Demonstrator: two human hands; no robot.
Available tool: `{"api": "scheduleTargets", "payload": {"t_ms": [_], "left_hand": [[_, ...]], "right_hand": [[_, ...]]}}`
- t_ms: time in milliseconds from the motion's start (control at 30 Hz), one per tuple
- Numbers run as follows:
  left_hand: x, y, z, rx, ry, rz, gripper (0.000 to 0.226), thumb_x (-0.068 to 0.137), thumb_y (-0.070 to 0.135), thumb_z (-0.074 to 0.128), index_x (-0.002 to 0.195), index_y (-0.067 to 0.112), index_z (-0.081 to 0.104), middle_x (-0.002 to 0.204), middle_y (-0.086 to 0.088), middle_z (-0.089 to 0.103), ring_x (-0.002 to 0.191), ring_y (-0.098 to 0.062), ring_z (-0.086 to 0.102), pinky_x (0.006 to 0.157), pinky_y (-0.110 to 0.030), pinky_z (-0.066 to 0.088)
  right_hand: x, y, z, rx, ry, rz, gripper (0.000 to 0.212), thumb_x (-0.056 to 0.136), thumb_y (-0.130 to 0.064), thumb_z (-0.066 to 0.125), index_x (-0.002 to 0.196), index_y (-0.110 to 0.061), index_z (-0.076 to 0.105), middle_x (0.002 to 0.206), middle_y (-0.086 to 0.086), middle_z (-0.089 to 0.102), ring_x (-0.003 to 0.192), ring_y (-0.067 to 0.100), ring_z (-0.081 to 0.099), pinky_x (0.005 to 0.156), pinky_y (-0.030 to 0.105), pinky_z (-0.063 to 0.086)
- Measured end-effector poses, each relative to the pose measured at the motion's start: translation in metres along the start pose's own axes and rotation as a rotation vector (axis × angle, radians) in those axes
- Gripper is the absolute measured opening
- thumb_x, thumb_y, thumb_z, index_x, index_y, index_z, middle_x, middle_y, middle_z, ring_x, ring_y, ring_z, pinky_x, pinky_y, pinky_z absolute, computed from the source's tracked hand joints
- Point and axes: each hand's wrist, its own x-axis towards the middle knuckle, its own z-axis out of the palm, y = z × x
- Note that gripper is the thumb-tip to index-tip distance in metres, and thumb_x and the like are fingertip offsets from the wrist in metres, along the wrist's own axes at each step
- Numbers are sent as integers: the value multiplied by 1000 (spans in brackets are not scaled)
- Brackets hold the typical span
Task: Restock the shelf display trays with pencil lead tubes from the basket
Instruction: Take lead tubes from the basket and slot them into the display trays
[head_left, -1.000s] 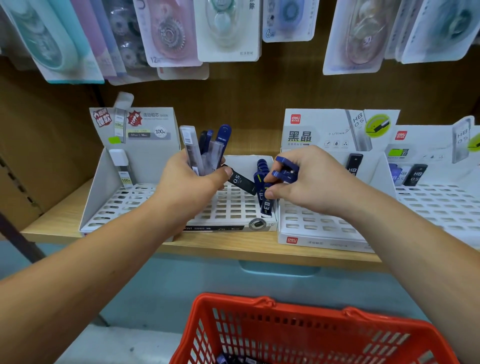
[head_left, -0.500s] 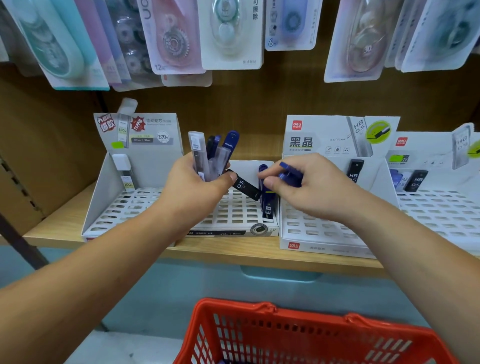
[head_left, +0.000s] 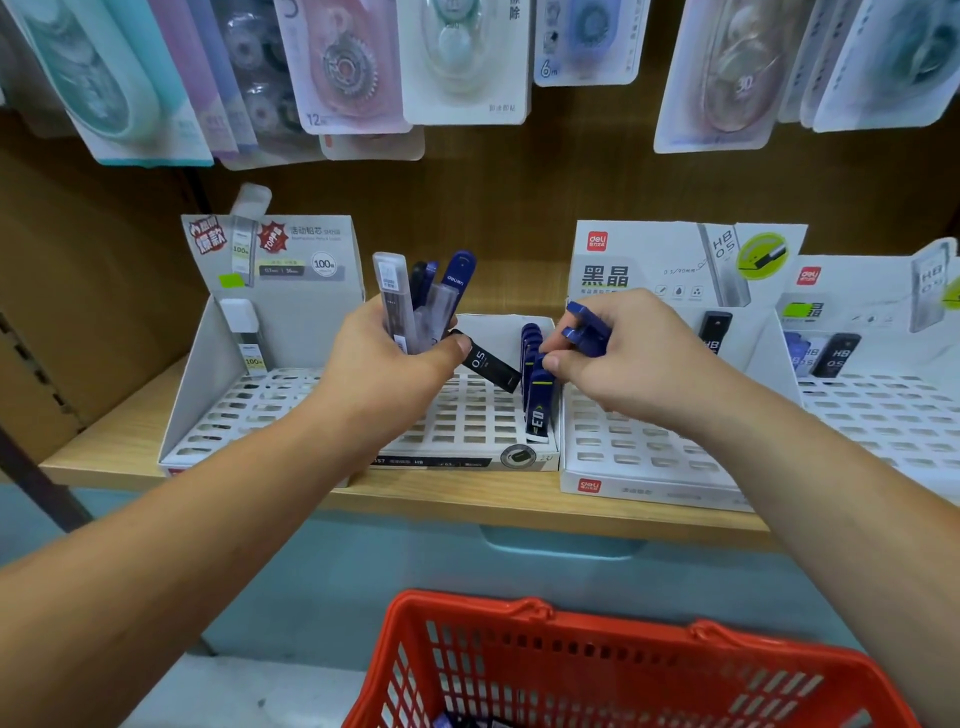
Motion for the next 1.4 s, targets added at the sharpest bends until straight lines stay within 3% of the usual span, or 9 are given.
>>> {"api": "scheduleTargets", "payload": {"t_ms": [100, 200, 367, 467, 567, 733, 933, 1167, 1400], "left_hand": [[0, 0, 1, 3, 2, 4, 21, 92, 30, 78, 111, 30, 68, 103, 2, 71, 100, -18, 68, 87, -40, 48], [1, 3, 0, 2, 26, 14, 18, 91, 30, 78, 107, 29, 68, 100, 1, 72, 97, -18, 69, 81, -36, 49], [3, 16, -7, -37, 71, 12, 21, 92, 30, 78, 105, 26, 62, 97, -5, 73, 87, -14, 71, 70, -27, 45], [3, 29, -11, -81, 88, 41, 22, 91, 28, 78, 107, 21, 65, 95, -7, 73, 86, -16, 72, 76, -30, 51], [-2, 44, -6, -147, 29, 58, 15, 91, 26, 78, 103, 20, 70, 81, 0, 73, 80, -14, 73, 78, -35, 55], [-17, 73, 32, -229, -66, 62, 10, 89, 23, 79, 98, 22, 74, 78, 3, 75, 75, -8, 72, 73, -30, 49], [-22, 115, 111, -198, -204, 101, 21, 87, 24, 82, 105, 16, 73, 90, -4, 77, 83, -16, 75, 73, -29, 62], [-21, 135, 190, -184, -314, -60, 27, 87, 27, 83, 111, 22, 71, 94, -2, 76, 78, -13, 74, 71, -37, 54], [-31, 124, 226, -225, -391, -127, 19, 89, 15, 80, 106, 10, 73, 81, -12, 70, 74, -21, 66, 76, -45, 50]], "right_hand": [[1, 1, 1, -131, -25, -49, 4, 91, -12, 76, 91, -16, 78, 85, -11, 71, 85, 7, 67, 79, 28, 57], [-1, 5, -1, -50, 14, -80, 12, 91, -10, 76, 95, -20, 80, 77, -24, 70, 80, -3, 68, 72, 11, 51], [-5, 8, -5, 13, -36, -56, 16, 93, -15, 74, 93, -29, 81, 84, -6, 75, 81, 7, 70, 72, 15, 56], [-6, 4, -12, 85, -5, -48, 12, 94, -20, 74, 96, -30, 81, 80, -7, 76, 74, 6, 70, 63, 11, 51], [-11, -5, -31, 338, 11, -15, 7, 94, -26, 75, 100, -27, 78, 79, 0, 77, 49, 6, 55, 45, 18, 42], [-21, -3, -68, 391, -62, 25, 1, 90, -14, 78, 91, -14, 79, 49, -3, 54, 42, 14, 40, 41, 21, 33], [-37, 27, -127, 388, 16, 23, 17, 81, -9, 85, 95, -9, 75, 57, -3, 62, 41, 11, 44, 39, 19, 33], [-58, 105, -190, 395, 279, 111, 22, 91, -9, 78, 106, -24, 73, 68, 1, 63, 50, 20, 52, 40, 21, 36], [-63, 163, -192, 271, 415, 218, 15, 93, -10, 74, 99, -22, 68, 93, 7, 69, 53, 22, 69, 42, 17, 43]]}}
